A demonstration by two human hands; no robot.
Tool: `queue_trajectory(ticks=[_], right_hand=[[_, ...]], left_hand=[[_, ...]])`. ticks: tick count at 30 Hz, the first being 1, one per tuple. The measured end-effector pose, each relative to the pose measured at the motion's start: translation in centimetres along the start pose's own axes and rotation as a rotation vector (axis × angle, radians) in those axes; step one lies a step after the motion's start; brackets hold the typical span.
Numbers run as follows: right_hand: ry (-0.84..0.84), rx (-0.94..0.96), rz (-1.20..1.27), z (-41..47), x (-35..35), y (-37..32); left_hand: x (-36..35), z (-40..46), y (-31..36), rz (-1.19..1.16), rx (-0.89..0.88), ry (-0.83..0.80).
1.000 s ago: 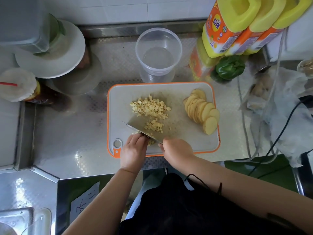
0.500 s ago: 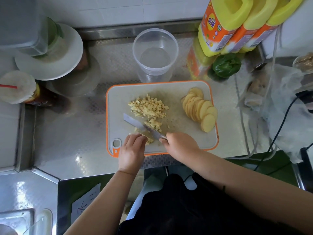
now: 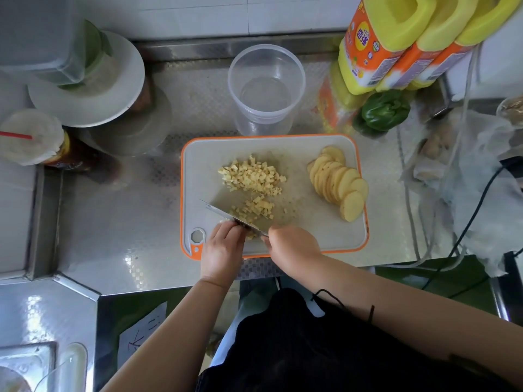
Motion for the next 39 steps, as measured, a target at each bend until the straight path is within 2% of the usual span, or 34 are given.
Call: queue_trajectory(ticks=[4, 8, 10, 16, 22, 34, 39], right_hand=[[-0.036, -0.066, 0.029, 0.4, -0.2, 0.5], [-0.119, -0.224, 0.270, 1.2, -0.4, 2.4], [-0.103, -0.212, 0.265, 1.0, 0.0, 2.6], [0.000, -0.026, 0.047, -0.6, 1.7, 0.9], [0.046, 0.050, 0.018, -0.6, 1.9, -0.1], [-0.002, -0.025, 0.030, -0.5, 0.0, -0.1], [-0.131, -0.194, 0.204, 0.8, -0.8, 1.8]], left_hand=[[0.0, 0.0, 0.0, 0.006, -0.024, -0.002], [0.3, -0.1, 0.3, 0.009, -0.061, 0.001], [0.2, 0.1, 0.2, 0.009, -0.047, -0.001], [0.8, -0.3, 0.3, 0.032, -0.040, -0.033], [0.4, -0.4, -0.1, 0.037, -0.007, -0.049], [0.0, 0.0, -0.2, 0.001, -0.003, -0.059], [0.0, -0.1, -0.3, 0.005, -0.019, -0.082]])
Point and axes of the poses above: each hand's wrist, its own z-axis towards the middle knuckle, its own x-axis out of the back of the hand, y = z × x, the point moved 7 cm from there along z, towards the middle knuckle, and after that the axes turned 15 degrees about y, right-handed, at the moved point
